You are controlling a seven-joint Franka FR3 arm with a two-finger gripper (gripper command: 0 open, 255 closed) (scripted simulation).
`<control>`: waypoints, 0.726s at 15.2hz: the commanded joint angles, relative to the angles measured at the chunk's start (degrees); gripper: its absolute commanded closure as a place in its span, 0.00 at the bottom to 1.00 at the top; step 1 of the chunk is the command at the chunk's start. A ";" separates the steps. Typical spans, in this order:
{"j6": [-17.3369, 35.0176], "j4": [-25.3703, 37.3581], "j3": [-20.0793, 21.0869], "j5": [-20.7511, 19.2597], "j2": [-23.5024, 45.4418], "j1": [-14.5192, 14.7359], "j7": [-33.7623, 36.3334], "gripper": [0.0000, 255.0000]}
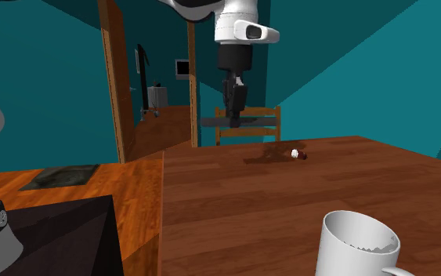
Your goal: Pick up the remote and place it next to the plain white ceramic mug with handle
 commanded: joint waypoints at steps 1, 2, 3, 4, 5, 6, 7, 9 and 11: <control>-0.05 -0.72 -1.03 0.08 -0.55 -1.38 -2.52 1.00; -0.11 -0.96 -1.59 0.11 -0.75 -2.10 -3.81 1.00; -0.19 -1.14 -2.16 0.14 -0.90 -2.82 -5.10 1.00; -0.28 -1.25 -2.73 0.17 -0.99 -3.53 -6.39 1.00; -0.39 -1.29 -3.28 0.20 -1.03 -4.27 -7.68 1.00; -0.52 -1.26 -3.85 0.24 -1.02 -5.00 -8.98 1.00; -0.66 -1.17 -4.41 0.28 -0.95 -5.74 -10.28 1.00; -0.99 -0.76 -5.55 0.38 -0.65 -7.21 -12.89 1.00; -1.39 -0.08 -6.65 0.52 -0.13 -8.72 -15.50 1.00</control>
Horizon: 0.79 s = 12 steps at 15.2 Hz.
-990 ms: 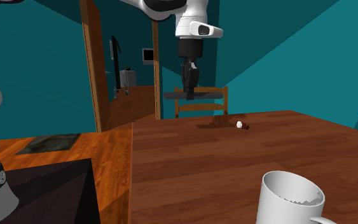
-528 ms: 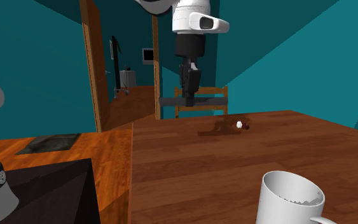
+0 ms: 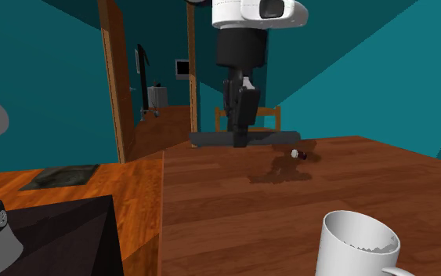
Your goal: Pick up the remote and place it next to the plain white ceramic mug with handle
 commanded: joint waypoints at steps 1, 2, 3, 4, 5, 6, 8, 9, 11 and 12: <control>-0.34 0.07 -1.13 0.07 -0.07 -1.53 -2.75 1.00; -0.59 0.59 -1.66 0.17 0.33 -2.30 -4.05 1.00; -0.85 1.18 -2.20 0.29 0.78 -3.08 -5.36 1.00; -1.13 1.85 -2.73 0.42 1.29 -3.87 -6.67 1.00; -1.43 2.59 -3.24 0.57 1.85 -4.68 -7.97 1.00; -1.75 3.40 -3.77 0.74 2.48 -5.47 -9.28 1.00; -2.47 5.27 -4.74 1.14 3.89 -7.13 -11.88 1.00; -2.87 6.33 -5.21 1.37 4.68 -7.98 -13.17 1.00; -3.76 8.69 -6.10 1.89 6.45 -9.75 -15.72 1.00; -4.07 9.51 -6.35 2.07 7.05 -10.32 -16.51 1.00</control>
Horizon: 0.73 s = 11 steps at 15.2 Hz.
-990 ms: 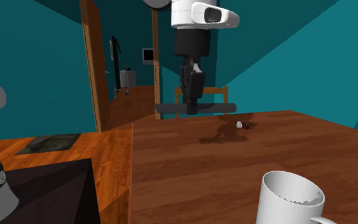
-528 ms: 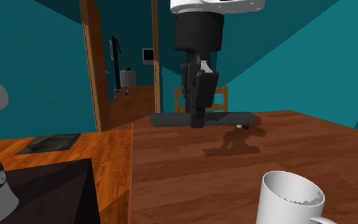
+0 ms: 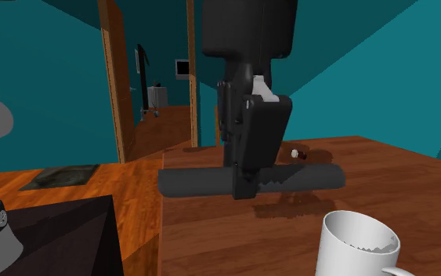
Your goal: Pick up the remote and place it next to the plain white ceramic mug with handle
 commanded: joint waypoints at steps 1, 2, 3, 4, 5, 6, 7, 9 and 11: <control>-0.02 0.96 -0.33 0.30 1.07 -0.78 -1.19 1.00; 0.73 0.26 -0.31 0.33 1.12 -0.75 -1.26 1.00; 1.46 -0.39 -0.29 0.38 1.20 -0.73 -1.32 1.00; 2.19 -1.05 -0.27 0.42 1.29 -0.71 -1.39 1.00; 2.92 -1.68 -0.25 0.47 1.39 -0.70 -1.46 1.00; 3.64 -2.30 -0.23 0.53 1.50 -0.68 -1.54 1.00; 4.36 -2.90 -0.21 0.59 1.63 -0.67 -1.61 1.00; 5.78 -4.06 -0.16 0.72 1.91 -0.66 -1.77 1.00; 7.19 -5.15 -0.11 0.87 2.25 -0.65 -1.94 1.00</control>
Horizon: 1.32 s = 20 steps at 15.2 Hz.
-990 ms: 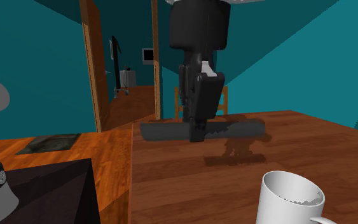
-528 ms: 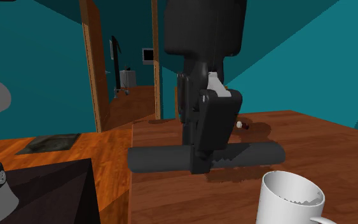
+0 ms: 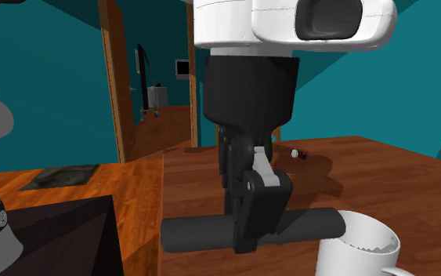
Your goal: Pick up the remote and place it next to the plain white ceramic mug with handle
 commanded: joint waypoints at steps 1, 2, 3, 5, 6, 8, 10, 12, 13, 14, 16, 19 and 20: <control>1.45 -1.11 0.04 0.16 0.33 -0.02 -0.22 1.00; 2.14 -1.62 0.07 0.25 0.53 -0.02 -0.31 1.00; 2.83 -2.11 0.10 0.34 0.73 -0.02 -0.40 1.00; 4.20 -3.05 0.16 0.53 1.18 -0.03 -0.59 1.00; 4.87 -3.50 0.20 0.63 1.42 -0.04 -0.69 1.00; 6.21 -4.36 0.27 0.85 1.94 -0.07 -0.89 1.00; 7.54 -5.16 0.35 1.09 2.49 -0.10 -1.10 1.00; 8.85 -5.90 0.44 1.34 3.09 -0.14 -1.33 1.00; 9.50 -6.25 0.49 1.48 3.40 -0.16 -1.44 1.00; 10.14 -6.59 0.54 1.61 3.73 -0.18 -1.56 1.00; 11.42 -7.23 0.65 1.89 4.40 -0.24 -1.79 1.00; 13.30 -8.08 0.83 2.34 5.49 -0.34 -2.17 1.00; 13.92 -8.33 0.90 2.50 5.87 -0.38 -2.29 1.00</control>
